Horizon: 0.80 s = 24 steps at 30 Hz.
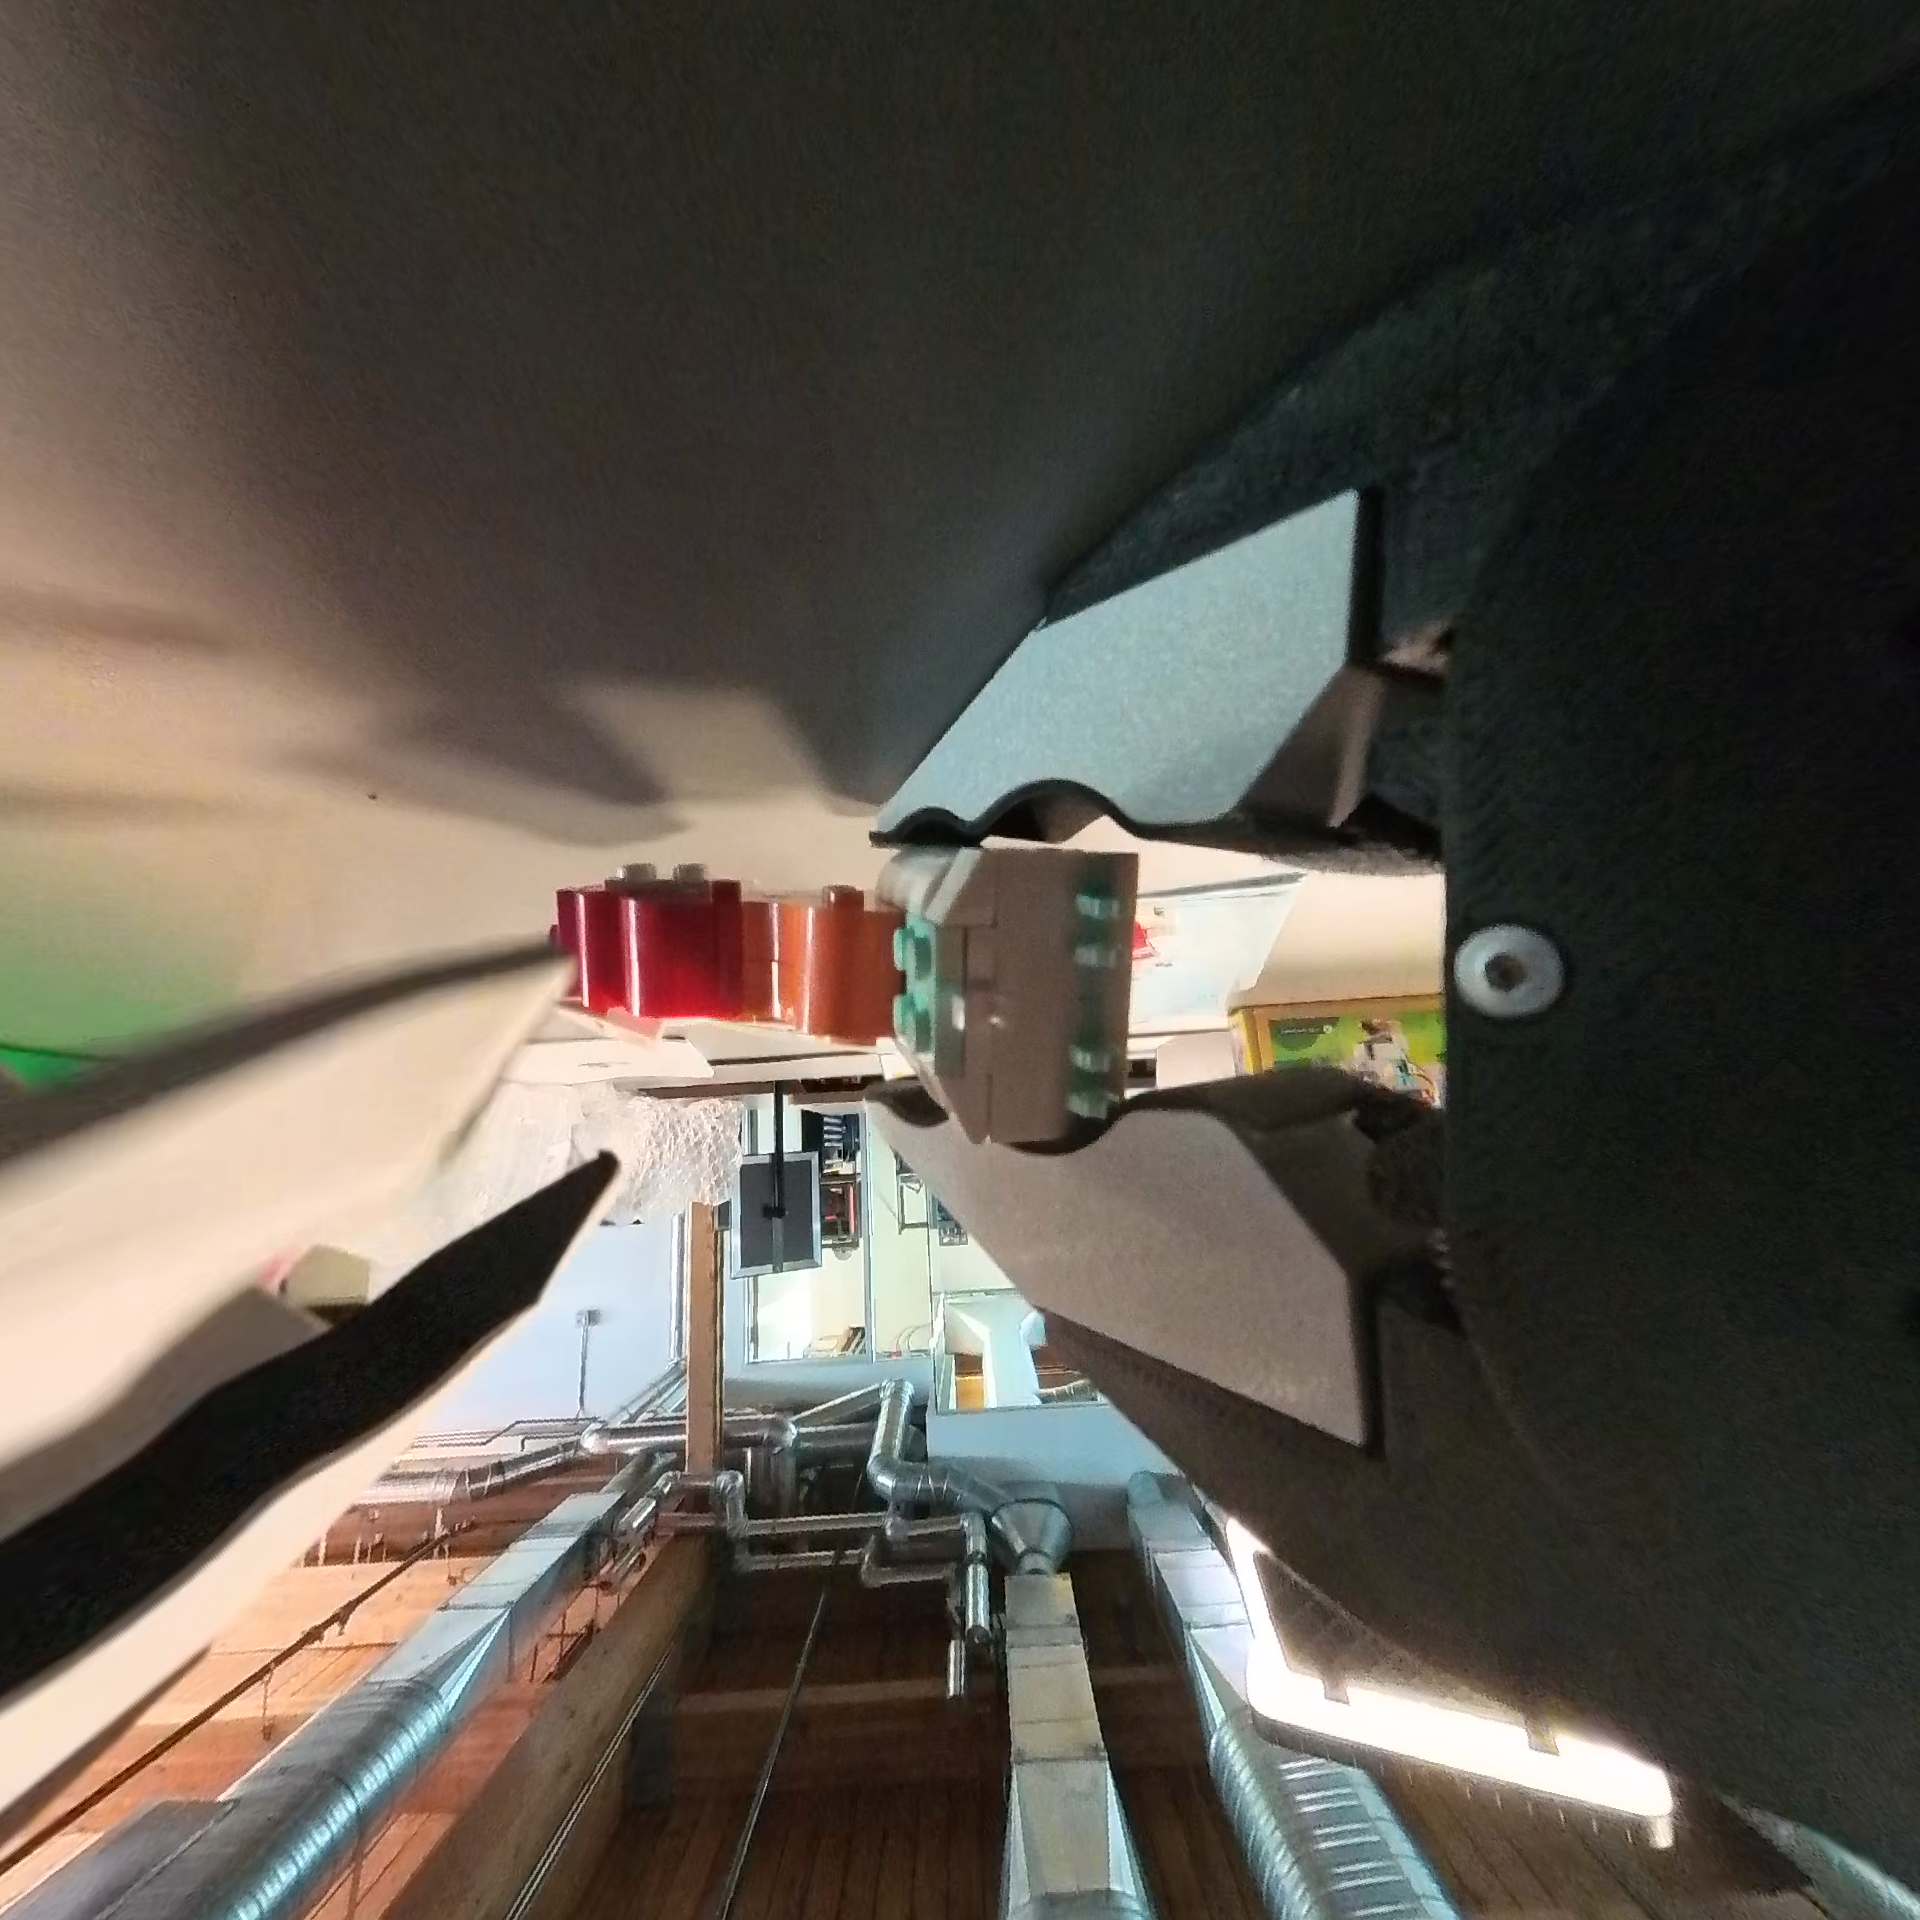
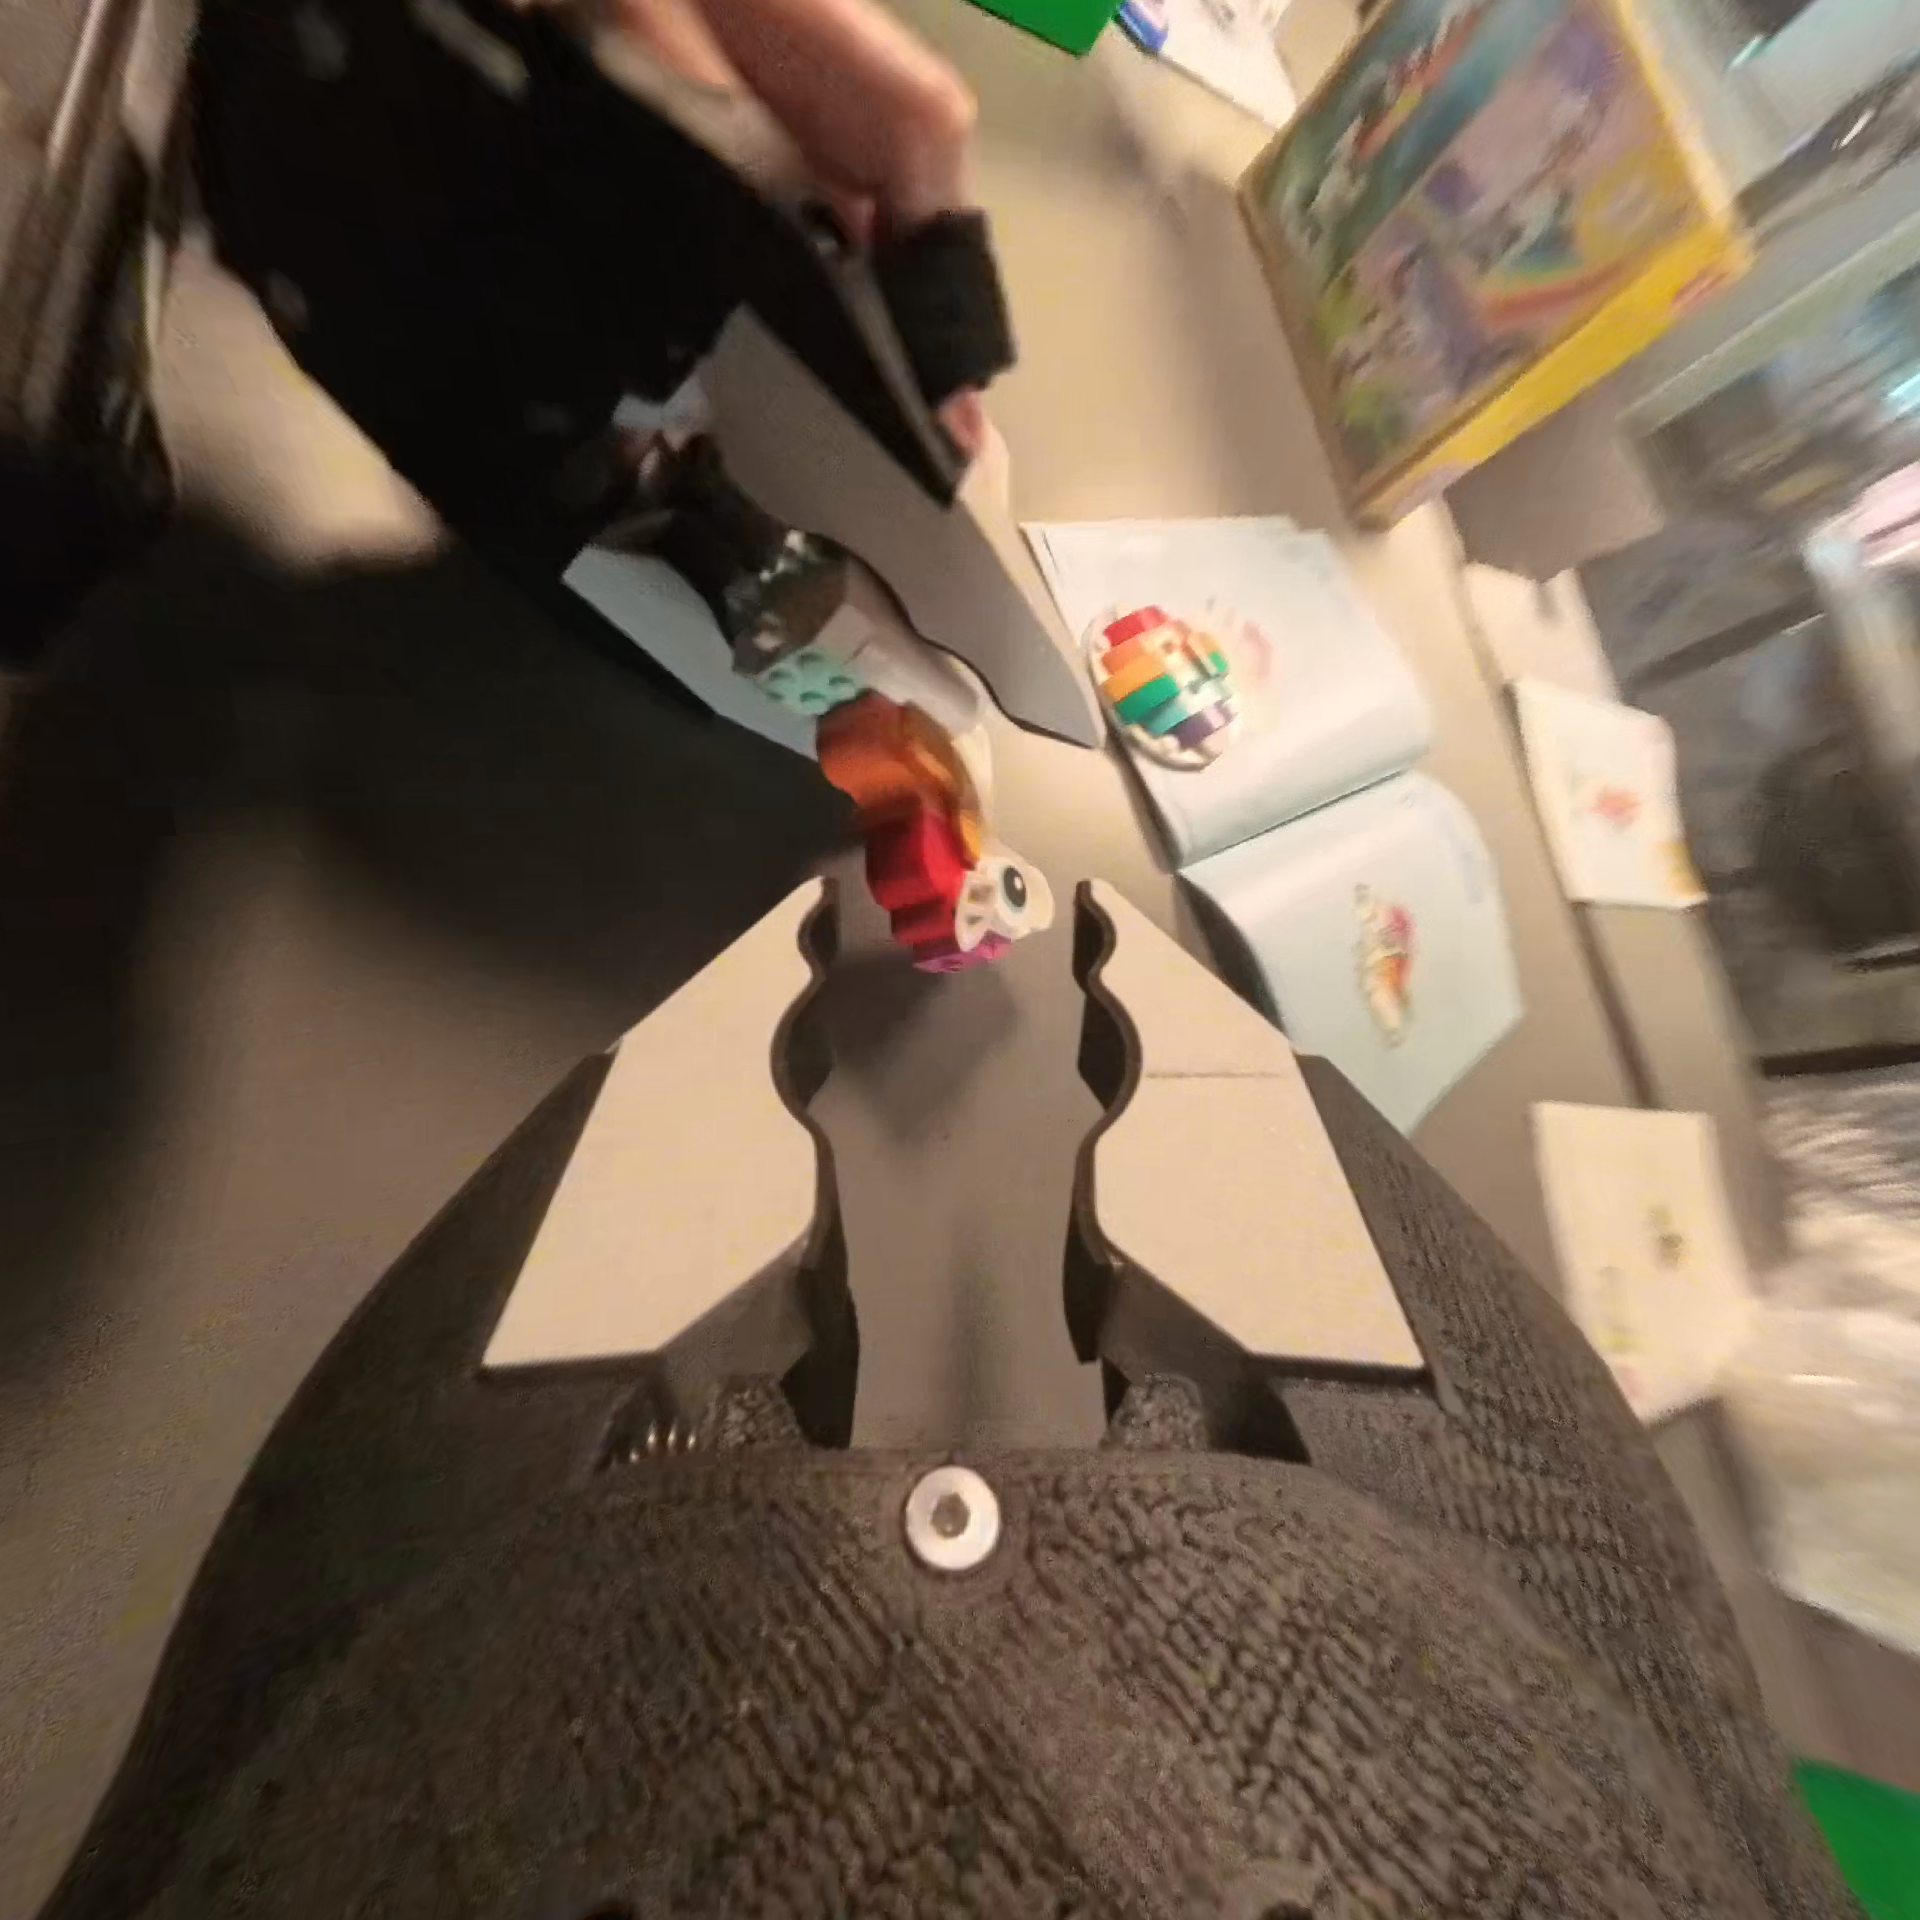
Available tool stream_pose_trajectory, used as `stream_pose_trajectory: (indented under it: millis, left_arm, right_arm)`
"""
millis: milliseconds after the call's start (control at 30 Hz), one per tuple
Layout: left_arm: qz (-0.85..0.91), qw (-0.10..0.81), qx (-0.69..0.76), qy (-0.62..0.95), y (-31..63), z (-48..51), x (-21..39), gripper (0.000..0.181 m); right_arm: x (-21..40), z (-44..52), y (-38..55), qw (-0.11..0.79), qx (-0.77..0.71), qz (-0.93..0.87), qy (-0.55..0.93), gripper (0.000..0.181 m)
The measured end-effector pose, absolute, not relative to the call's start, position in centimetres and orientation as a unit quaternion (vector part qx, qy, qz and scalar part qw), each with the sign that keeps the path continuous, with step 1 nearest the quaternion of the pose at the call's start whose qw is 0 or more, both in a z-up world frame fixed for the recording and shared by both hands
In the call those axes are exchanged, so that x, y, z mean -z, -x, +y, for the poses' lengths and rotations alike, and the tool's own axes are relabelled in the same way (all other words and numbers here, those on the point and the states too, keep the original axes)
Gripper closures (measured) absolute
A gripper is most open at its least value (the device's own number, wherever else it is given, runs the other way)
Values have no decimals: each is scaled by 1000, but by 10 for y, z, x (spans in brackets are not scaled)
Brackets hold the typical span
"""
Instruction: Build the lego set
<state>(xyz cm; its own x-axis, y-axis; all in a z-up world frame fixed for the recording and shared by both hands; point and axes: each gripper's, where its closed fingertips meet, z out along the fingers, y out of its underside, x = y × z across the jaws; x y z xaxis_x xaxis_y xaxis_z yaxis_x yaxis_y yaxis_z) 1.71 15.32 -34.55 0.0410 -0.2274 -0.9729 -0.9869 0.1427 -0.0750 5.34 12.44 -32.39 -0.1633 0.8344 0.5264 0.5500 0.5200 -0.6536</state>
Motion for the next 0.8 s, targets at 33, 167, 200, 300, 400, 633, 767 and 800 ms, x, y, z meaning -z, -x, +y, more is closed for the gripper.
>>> stream_pose_trajectory:
  millis: [33, 167, 200, 300, 400, 633, 767, 800]
  left_arm:
    - [575, 491, -386, 529, -17, 153, 346, 137]
    - [575, 492, -384, 529, -17, 153, 346, 137]
    - [575, 492, -384, 529, -17, 153, 346, 137]
    - [576, 492, -384, 529, -17, 153, 346, 137]
    - [576, 492, -384, 529, -17, 152, 347, 137]
    - [575, 492, -383, 529, -17, 152, 347, 137]
    - [575, 493, -381, 530, -17, 152, 348, 137]
    - [575, 493, -381, 530, -17, 152, 348, 137]
  right_arm:
    - [324, 123, -53, 476, -123, -753, 437, 139]
    - [335, 115, -51, 505, -41, -779, 369, 134]
    - [337, 115, -51, 506, -30, -781, 364, 134]
    - [342, 118, -50, 507, -14, -785, 356, 134]
    - [347, 121, -49, 504, -3, -789, 352, 134]
    - [349, 127, -49, 510, -2, -784, 353, 143]
    - [347, 127, -49, 530, -5, -773, 348, 153]
    - [346, 127, -48, 537, -4, -769, 346, 155]
